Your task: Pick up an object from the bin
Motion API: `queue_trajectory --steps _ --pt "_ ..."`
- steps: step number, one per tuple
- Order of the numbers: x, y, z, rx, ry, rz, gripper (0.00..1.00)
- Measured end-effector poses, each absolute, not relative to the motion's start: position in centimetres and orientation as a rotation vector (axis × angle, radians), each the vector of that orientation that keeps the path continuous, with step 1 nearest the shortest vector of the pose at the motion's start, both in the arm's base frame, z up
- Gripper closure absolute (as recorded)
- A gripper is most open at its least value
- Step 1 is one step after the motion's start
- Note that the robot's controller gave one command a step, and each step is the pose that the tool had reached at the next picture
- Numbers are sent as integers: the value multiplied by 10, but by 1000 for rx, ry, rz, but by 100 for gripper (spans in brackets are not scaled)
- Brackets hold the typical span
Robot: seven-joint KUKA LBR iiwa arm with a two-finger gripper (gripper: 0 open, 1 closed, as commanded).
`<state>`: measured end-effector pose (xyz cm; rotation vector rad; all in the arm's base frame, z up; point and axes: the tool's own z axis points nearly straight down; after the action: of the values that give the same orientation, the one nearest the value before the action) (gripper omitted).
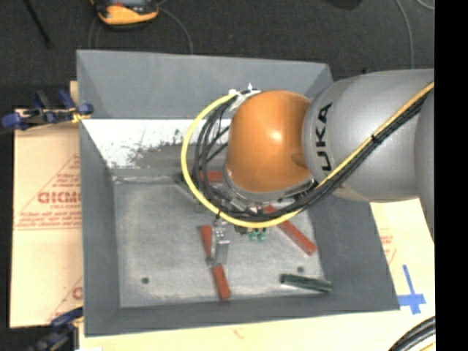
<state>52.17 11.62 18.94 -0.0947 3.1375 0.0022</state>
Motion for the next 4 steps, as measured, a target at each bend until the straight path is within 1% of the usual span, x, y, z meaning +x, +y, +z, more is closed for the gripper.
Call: queue_trajectory --steps 1,2,3,4 --pt "544 88 172 -193 3129 1 0" --pt "523 66 76 -76 3129 7 100" --pt "523 66 76 -74 3129 8 100" --pt "548 25 109 -145 3139 4 100"
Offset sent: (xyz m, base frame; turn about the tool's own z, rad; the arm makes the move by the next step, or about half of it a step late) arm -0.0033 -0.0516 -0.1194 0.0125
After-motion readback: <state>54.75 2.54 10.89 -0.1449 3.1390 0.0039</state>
